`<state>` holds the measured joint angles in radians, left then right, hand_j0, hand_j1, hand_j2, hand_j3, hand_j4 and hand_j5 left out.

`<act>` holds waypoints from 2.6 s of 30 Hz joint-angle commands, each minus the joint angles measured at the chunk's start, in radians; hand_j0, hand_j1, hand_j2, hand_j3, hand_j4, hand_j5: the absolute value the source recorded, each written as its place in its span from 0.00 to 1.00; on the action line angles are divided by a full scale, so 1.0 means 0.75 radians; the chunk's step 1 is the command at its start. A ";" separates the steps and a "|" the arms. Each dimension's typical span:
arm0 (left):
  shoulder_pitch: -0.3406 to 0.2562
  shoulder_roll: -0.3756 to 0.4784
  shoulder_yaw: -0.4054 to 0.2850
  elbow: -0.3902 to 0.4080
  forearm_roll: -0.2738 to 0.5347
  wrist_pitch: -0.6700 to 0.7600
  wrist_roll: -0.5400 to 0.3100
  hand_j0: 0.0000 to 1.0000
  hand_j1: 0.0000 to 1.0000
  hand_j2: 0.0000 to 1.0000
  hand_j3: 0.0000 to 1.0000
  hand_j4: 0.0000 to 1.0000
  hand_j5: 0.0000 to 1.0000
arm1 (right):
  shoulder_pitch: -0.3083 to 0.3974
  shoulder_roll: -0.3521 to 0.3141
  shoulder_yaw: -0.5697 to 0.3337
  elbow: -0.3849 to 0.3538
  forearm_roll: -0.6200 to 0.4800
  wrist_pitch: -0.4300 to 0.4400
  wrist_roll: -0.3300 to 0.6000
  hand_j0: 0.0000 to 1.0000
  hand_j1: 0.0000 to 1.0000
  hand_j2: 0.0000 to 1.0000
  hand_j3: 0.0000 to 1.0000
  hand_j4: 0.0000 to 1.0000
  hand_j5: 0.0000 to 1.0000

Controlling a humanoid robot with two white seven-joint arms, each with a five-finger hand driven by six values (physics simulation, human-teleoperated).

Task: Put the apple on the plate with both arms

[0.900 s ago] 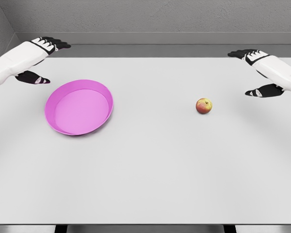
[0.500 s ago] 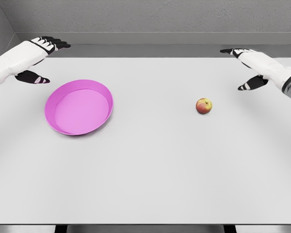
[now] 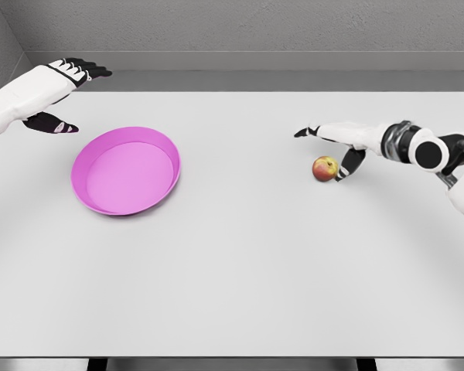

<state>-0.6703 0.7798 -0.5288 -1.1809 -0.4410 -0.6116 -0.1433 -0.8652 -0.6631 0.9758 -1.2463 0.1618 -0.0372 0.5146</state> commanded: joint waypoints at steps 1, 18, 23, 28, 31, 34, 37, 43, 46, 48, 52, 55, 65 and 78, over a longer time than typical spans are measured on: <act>0.000 0.001 0.002 0.002 0.007 0.001 0.001 1.00 1.00 1.00 1.00 1.00 1.00 | 0.000 0.015 0.024 0.054 -0.001 0.005 0.026 1.00 1.00 1.00 1.00 1.00 1.00; 0.000 0.001 0.002 0.000 0.007 0.001 0.001 1.00 1.00 1.00 1.00 1.00 1.00 | -0.031 -0.008 0.006 0.011 0.003 0.025 0.091 1.00 1.00 1.00 1.00 1.00 1.00; 0.000 0.001 0.002 0.002 0.007 0.001 0.001 1.00 1.00 1.00 1.00 1.00 1.00 | -0.033 -0.030 0.004 -0.056 0.003 0.021 0.128 1.00 1.00 1.00 1.00 1.00 1.00; 0.000 0.001 0.002 0.002 0.005 0.001 0.001 1.00 1.00 1.00 1.00 1.00 1.00 | -0.031 -0.030 0.006 -0.052 0.001 0.019 0.128 1.00 1.00 1.00 1.00 1.00 1.00; -0.002 0.003 0.002 0.002 0.007 0.001 0.001 1.00 1.00 1.00 1.00 1.00 1.00 | -0.029 -0.030 0.006 -0.050 0.001 0.019 0.128 0.95 0.95 0.95 0.95 0.95 0.95; -0.002 0.003 0.000 0.002 0.007 0.001 0.001 1.00 1.00 1.00 1.00 1.00 1.00 | -0.027 -0.030 0.008 -0.050 0.001 0.019 0.128 0.84 0.84 0.84 0.84 0.84 0.84; -0.002 0.003 0.002 0.002 0.007 0.001 0.001 1.00 1.00 1.00 1.00 1.00 1.00 | -0.023 -0.044 0.016 -0.052 0.001 0.015 0.128 0.77 0.77 0.77 0.77 0.77 0.77; -0.002 0.003 0.002 0.002 0.007 0.001 0.001 1.00 1.00 1.00 1.00 1.00 1.00 | -0.020 -0.042 0.020 -0.054 0.001 0.011 0.128 0.60 0.60 0.60 0.60 0.60 0.60; 0.000 0.003 0.002 0.002 0.007 0.001 0.001 1.00 1.00 1.00 1.00 1.00 1.00 | -0.020 -0.042 0.026 -0.054 0.001 0.011 0.128 0.57 0.57 0.57 0.57 0.57 0.57; 0.000 0.003 0.002 0.002 0.007 0.001 0.001 1.00 1.00 1.00 1.00 1.00 1.00 | -0.020 -0.042 0.033 -0.054 0.001 0.011 0.128 0.52 0.52 0.52 0.52 0.52 0.52; 0.000 0.003 0.002 0.002 0.005 0.001 0.001 1.00 1.00 1.00 1.00 1.00 1.00 | -0.020 -0.042 0.028 -0.056 0.001 0.011 0.128 0.50 0.50 0.50 0.50 0.50 0.50; 0.000 0.003 0.002 0.002 0.007 0.001 0.001 1.00 1.00 1.00 1.00 1.00 1.00 | -0.023 -0.042 0.024 -0.071 0.001 0.011 0.128 0.48 0.48 0.48 0.48 0.48 0.48; 0.000 0.003 0.002 0.002 0.005 0.001 0.001 1.00 1.00 1.00 1.00 1.00 1.00 | -0.031 -0.044 0.012 -0.148 0.001 0.013 0.128 0.44 0.44 0.44 0.44 0.44 0.44; -0.002 0.018 0.002 0.010 0.005 0.001 0.001 1.00 1.00 1.00 1.00 1.00 1.00 | -0.033 -0.044 0.002 -0.259 -0.003 0.011 0.128 0.34 0.34 0.34 0.34 0.34 0.34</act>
<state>-0.6719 0.7867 -0.5287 -1.1751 -0.4433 -0.6116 -0.1433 -0.8897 -0.6956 0.9816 -1.4202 0.1626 -0.0288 0.6114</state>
